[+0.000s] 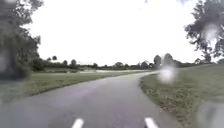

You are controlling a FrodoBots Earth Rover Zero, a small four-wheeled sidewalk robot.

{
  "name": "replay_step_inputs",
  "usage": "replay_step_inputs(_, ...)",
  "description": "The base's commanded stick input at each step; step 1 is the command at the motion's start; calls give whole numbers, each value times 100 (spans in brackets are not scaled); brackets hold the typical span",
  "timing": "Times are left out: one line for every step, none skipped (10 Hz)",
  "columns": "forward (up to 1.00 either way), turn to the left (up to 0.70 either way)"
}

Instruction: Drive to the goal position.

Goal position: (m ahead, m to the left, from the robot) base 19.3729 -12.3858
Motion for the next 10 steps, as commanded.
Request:
replay_step_inputs(85, 0)
replay_step_inputs(85, 0)
replay_step_inputs(85, 0)
replay_step_inputs(85, 0)
replay_step_inputs(85, 0)
replay_step_inputs(85, 0)
replay_step_inputs(85, 0)
replay_step_inputs(85, 0)
replay_step_inputs(85, 0)
replay_step_inputs(85, 0)
